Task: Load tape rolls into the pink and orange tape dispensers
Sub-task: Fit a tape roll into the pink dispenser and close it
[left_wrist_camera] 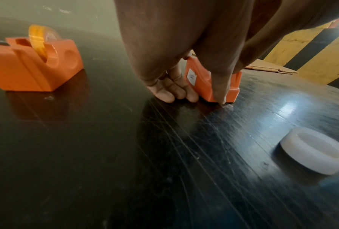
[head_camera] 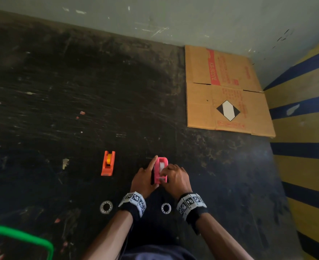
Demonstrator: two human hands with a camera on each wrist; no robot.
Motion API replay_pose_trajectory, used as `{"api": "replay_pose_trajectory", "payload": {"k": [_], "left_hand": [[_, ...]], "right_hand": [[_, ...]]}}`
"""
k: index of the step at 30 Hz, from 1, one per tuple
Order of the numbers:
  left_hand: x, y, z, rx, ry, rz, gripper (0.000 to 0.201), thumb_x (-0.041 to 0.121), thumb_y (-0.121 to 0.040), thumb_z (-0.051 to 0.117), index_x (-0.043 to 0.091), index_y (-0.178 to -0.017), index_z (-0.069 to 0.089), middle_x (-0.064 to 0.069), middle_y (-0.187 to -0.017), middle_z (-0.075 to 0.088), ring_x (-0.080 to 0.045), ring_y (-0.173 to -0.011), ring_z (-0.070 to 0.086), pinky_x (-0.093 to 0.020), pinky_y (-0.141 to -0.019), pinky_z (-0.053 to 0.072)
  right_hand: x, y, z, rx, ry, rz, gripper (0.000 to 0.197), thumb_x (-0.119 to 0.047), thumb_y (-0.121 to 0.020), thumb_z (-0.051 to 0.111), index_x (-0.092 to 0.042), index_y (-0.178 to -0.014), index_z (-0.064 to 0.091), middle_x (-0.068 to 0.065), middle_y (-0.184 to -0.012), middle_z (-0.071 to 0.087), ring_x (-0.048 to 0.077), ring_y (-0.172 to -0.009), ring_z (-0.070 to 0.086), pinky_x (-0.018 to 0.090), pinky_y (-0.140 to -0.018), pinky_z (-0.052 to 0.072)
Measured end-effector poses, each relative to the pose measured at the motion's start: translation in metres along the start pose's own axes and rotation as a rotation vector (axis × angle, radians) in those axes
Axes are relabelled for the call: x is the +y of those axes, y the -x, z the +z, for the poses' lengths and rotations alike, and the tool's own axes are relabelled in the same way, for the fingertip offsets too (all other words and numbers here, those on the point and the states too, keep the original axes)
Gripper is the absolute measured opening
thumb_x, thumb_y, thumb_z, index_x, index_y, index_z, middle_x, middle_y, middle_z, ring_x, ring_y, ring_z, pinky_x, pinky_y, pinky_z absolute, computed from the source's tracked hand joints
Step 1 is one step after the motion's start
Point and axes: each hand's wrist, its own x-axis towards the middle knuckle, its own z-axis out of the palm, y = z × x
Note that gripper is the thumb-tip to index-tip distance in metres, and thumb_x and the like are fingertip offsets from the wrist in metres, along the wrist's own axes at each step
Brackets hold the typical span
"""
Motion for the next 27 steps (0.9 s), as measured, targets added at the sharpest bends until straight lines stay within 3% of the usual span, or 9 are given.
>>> {"api": "replay_pose_trajectory", "payload": {"k": [6, 11, 17, 22, 27], "left_hand": [[0.002, 0.001, 0.001, 0.029, -0.008, 0.002, 0.110, 0.032, -0.076, 0.075, 0.046, -0.155, -0.001, -0.014, -0.116, 0.070, -0.032, -0.109, 0.061, -0.040, -0.091, 0.051], [0.000, 0.002, 0.001, 0.041, 0.003, 0.023, 0.112, 0.030, -0.075, 0.077, 0.044, -0.156, 0.001, -0.012, -0.122, 0.069, -0.032, -0.111, 0.061, -0.042, -0.093, 0.052], [-0.001, 0.002, 0.001, 0.044, -0.004, 0.043, 0.111, 0.035, -0.077, 0.075, 0.043, -0.156, -0.002, -0.010, -0.128, 0.067, -0.033, -0.110, 0.062, -0.044, -0.094, 0.051], [0.000, 0.005, -0.001, 0.046, 0.012, 0.072, 0.113, 0.035, -0.076, 0.076, 0.046, -0.155, -0.004, -0.010, -0.132, 0.065, -0.032, -0.112, 0.063, -0.044, -0.100, 0.049], [-0.002, 0.006, -0.008, -0.027, 0.016, 0.087, 0.126, 0.017, -0.072, 0.084, 0.037, -0.158, -0.005, -0.013, -0.139, 0.059, -0.031, -0.116, 0.060, -0.043, -0.103, 0.047]], "right_hand": [[-0.001, 0.002, 0.002, -0.020, 0.016, -0.007, 0.009, -0.025, -0.078, 0.069, -0.023, -0.076, 0.078, -0.003, -0.085, 0.074, 0.024, -0.084, 0.070, 0.033, -0.073, 0.047], [0.000, 0.006, 0.003, 0.037, -0.013, -0.022, 0.004, -0.024, -0.079, 0.075, -0.025, -0.075, 0.076, -0.005, -0.083, 0.074, 0.021, -0.079, 0.071, 0.032, -0.069, 0.050], [-0.002, 0.018, 0.005, -0.007, 0.048, -0.030, 0.006, -0.021, -0.076, 0.079, -0.025, -0.075, 0.075, -0.005, -0.081, 0.073, 0.019, -0.077, 0.072, 0.030, -0.068, 0.050], [-0.002, 0.024, 0.017, -0.029, 0.037, -0.029, 0.008, -0.027, -0.077, 0.072, -0.030, -0.082, 0.078, -0.009, -0.084, 0.074, 0.018, -0.079, 0.072, 0.031, -0.071, 0.048], [-0.008, 0.025, 0.019, -0.009, 0.135, -0.022, 0.005, -0.033, -0.072, 0.079, -0.030, -0.070, 0.075, -0.010, -0.074, 0.070, 0.014, -0.071, 0.069, 0.032, -0.075, 0.026]]}}
